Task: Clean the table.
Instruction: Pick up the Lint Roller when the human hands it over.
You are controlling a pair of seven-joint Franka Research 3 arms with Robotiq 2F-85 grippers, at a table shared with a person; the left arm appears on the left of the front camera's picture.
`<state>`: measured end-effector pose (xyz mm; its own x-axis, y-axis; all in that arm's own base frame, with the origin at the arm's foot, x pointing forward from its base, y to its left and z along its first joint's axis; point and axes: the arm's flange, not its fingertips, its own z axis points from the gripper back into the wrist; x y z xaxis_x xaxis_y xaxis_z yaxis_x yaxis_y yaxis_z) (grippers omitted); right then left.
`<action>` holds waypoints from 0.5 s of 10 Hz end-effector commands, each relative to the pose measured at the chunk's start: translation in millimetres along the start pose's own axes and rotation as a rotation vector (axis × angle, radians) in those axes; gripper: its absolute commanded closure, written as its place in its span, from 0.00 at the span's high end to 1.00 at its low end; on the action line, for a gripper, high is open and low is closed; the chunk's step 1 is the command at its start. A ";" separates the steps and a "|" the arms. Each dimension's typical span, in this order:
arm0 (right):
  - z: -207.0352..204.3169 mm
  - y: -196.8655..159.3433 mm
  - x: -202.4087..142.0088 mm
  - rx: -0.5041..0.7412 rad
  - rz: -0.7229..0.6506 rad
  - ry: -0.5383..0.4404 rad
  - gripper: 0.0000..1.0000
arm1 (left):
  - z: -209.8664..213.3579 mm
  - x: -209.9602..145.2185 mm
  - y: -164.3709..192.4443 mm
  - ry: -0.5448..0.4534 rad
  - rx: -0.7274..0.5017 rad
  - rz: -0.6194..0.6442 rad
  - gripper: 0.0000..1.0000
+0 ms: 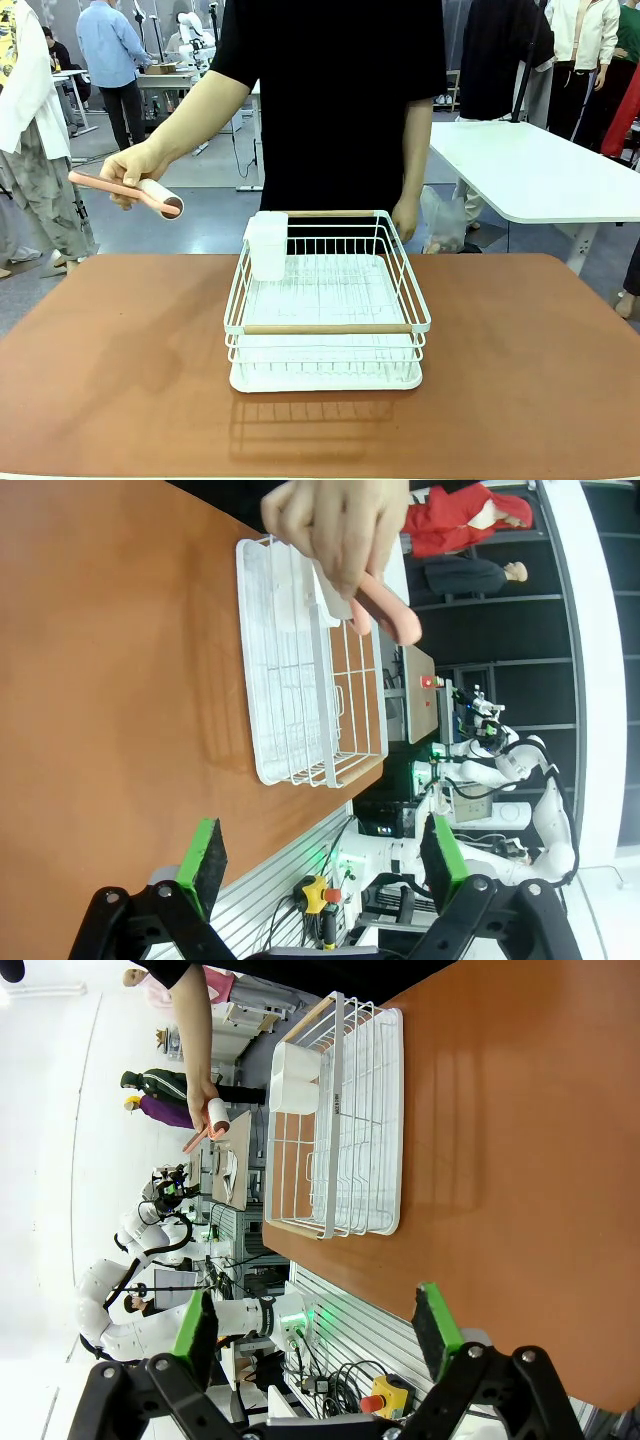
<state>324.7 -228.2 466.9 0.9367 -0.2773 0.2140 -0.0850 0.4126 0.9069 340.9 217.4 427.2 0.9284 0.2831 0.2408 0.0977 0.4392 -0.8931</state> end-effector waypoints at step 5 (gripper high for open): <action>2.3 3.8 0.3 0.016 0.014 -0.005 1.00 | -18.8 28.5 -99.8 -0.045 0.251 0.313 1.00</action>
<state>325.0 -227.9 466.8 0.9369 -0.2767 0.2135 -0.0848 0.4127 0.9069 366.1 174.2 504.0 0.8812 0.4713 0.0380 -0.2269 0.4921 -0.8405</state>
